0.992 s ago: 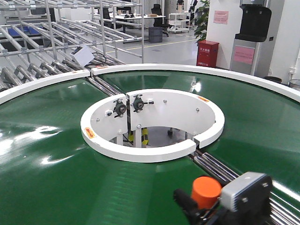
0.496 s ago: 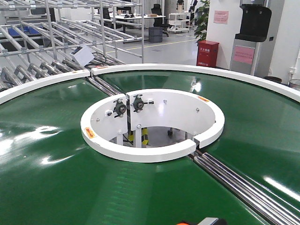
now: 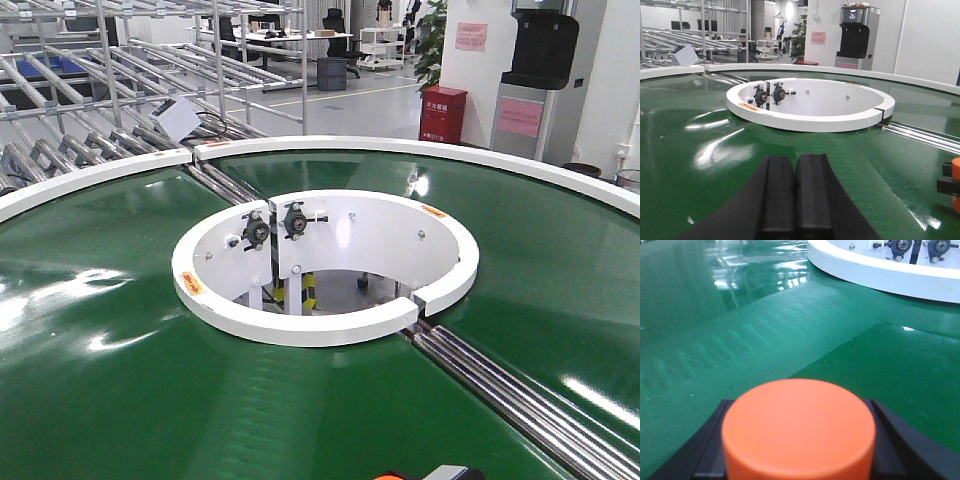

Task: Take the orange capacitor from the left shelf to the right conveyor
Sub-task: 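Lower the capacitor onto the green belt and open the right gripper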

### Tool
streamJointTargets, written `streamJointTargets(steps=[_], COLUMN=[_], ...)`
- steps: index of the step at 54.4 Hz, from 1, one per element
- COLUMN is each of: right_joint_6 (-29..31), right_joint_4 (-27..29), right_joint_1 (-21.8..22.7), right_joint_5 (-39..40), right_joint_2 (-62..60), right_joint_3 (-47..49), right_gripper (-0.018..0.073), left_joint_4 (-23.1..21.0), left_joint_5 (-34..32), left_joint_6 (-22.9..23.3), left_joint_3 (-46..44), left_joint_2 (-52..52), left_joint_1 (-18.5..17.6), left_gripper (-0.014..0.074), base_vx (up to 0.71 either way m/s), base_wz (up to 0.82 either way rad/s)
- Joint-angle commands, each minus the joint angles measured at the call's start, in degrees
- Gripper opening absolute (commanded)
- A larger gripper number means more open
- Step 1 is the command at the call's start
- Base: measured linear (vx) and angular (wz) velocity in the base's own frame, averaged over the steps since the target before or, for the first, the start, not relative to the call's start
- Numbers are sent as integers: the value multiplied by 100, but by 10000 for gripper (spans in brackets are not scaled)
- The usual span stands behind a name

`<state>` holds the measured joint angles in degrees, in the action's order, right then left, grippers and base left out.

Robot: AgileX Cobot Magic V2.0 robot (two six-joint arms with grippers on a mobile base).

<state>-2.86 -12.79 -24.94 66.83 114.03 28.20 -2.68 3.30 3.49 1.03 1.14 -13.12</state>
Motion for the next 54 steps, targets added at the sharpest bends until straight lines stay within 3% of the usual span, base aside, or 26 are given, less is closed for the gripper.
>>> streamJointTargets(steps=[1, 8, 13, 24, 33, 43, 49, 54], right_joint_6=[-158, -391, -519, -519, -519, -913, -1310, -1473], right_joint_4=[-93, -98, -98, -101, -251, -365, -456, -702], right_joint_1=[26, 26, 26, 26, 26, 26, 26, 26], right_joint_5=[1004, 956, 840, 371, -572, -2471, -4238, -5648], right_joint_2=[-173, -220, -411, -1215, -2418, -4202, -5511, -6559], right_joint_3=[76, 76, 76, 76, 76, 76, 76, 76], right_gripper=[494, 662, 729, 711, 659, 517, 302, 68], left_joint_4=[-27, -27, -27, -27, -27, -27, -27, -27], left_joint_5=[-466, -466, -466, -466, -466, -466, -466, -466], left_joint_6=[32, 32, 32, 32, 32, 32, 32, 32], left_joint_3=[-171, -171, -171, -171, -171, -171, -171, -171], left_joint_2=[22, 22, 22, 22, 22, 22, 22, 22], left_joint_1=[-44, -44, -44, -44, -44, -44, -44, -44], left_gripper=[-6, -6, -6, -6, -6, -6, -6, -6], base_vx=[0, 0, 0, 0, 0, 0, 0, 0], base_wz=[0, 0, 0, 0, 0, 0, 0, 0])
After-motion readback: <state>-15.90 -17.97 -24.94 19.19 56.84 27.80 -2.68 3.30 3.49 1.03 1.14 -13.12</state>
